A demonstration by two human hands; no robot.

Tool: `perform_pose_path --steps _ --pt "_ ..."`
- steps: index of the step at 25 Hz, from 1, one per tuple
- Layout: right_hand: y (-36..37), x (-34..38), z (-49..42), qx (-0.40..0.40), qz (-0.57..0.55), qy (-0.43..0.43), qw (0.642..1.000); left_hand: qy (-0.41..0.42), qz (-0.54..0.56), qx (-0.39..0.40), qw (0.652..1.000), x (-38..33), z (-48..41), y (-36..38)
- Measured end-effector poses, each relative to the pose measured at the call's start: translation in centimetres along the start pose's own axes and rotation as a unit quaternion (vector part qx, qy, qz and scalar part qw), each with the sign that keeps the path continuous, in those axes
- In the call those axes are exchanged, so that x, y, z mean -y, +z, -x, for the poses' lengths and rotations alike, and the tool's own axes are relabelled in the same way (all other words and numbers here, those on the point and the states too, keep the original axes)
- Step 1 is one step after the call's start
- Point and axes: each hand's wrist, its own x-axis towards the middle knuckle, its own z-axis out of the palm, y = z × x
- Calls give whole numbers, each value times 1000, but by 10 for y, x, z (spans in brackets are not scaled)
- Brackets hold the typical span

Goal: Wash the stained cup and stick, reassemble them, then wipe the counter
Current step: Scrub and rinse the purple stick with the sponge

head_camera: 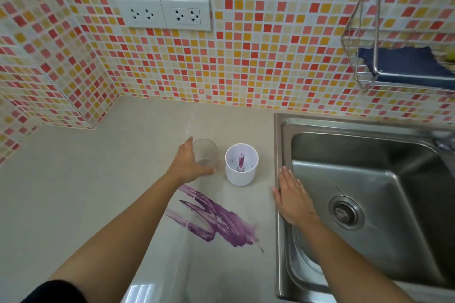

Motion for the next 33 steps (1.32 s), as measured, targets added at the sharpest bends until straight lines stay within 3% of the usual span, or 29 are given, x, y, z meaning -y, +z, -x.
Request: perform_pose_path --steps 2,5,8,11,20,33 --pt "-9 1 -3 -36 -55 -4 998 35 -28 -22 999 -9 3 -11" --pt "-32 10 -15 -71 -151 -32 985 160 -18 -121 980 -39 6 -30" --pt "-52 26 -26 -53 -190 -86 976 272 -119 -20 955 -68 3 -28" --pt "-62 39 -31 -5 -211 -113 971 321 -213 81 919 -82 -3 -16" --pt "-66 55 -35 -3 -241 -128 962 345 -273 122 890 -88 -10 2" --pt "-60 54 -39 -13 -249 -119 961 332 -263 65 904 -89 -9 4"
